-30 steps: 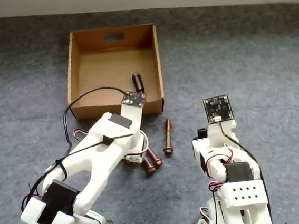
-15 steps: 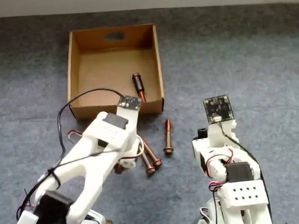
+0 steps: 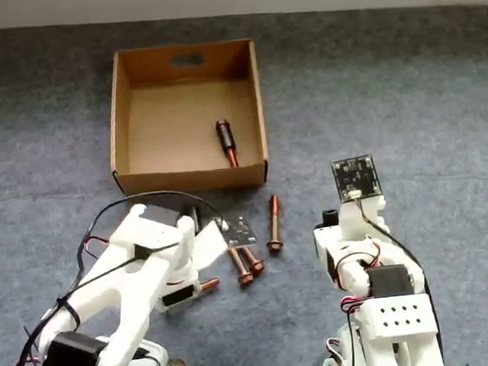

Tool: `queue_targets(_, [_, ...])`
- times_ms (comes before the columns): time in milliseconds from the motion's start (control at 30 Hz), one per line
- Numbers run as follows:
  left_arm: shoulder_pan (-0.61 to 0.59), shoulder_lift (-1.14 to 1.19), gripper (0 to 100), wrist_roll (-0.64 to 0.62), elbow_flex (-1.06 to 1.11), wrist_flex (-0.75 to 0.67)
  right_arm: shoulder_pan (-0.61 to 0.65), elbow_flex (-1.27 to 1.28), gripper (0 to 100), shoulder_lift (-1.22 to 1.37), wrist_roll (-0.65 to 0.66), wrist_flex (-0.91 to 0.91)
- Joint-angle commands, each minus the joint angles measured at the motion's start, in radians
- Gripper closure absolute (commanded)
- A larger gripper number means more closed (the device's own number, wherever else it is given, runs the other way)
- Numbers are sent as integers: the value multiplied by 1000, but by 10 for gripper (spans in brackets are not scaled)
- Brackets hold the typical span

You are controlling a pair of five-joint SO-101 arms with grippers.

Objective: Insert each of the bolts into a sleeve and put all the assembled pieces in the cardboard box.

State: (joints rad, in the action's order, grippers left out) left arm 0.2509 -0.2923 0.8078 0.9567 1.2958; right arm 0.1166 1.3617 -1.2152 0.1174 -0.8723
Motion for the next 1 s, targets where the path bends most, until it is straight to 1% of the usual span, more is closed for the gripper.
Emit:
queue_targets(0, [19,-28,983,44,-28,-86,7,-4,993,-15,-9,15])
queue_targets(100, [27,-22,967,43,-27,-180,7,-4,993,-15,-8,15])
queue_targets(167, [24,-22,905,43,-24,-207,7,-4,993,-15,-8,15])
queue_targets(267, [18,-30,790,43,-28,-206,7,-4,993,-15,-8,15])
queue_targets(300, [18,-31,774,41,-30,-206,7,-4,993,-15,-8,15])
queue_targets(400, [19,-31,804,41,-30,-203,7,-4,993,-15,-6,15])
queue_targets(467, [19,-33,835,40,-42,-164,7,-4,993,-15,-6,15])
queue_targets(500, [19,-33,848,20,-58,-140,7,-4,993,-15,-6,15])
queue_targets(633, [19,-79,870,-201,-127,-117,7,-4,993,-15,-6,16])
queue_targets(767, [39,-220,870,-482,-157,-110,7,-4,993,-15,-5,16])
queue_targets(867, [79,-312,867,-661,-114,-78,7,-4,993,-15,-5,16])
queue_targets(967, [99,-354,867,-769,-21,-20,7,-4,993,-15,-5,16])
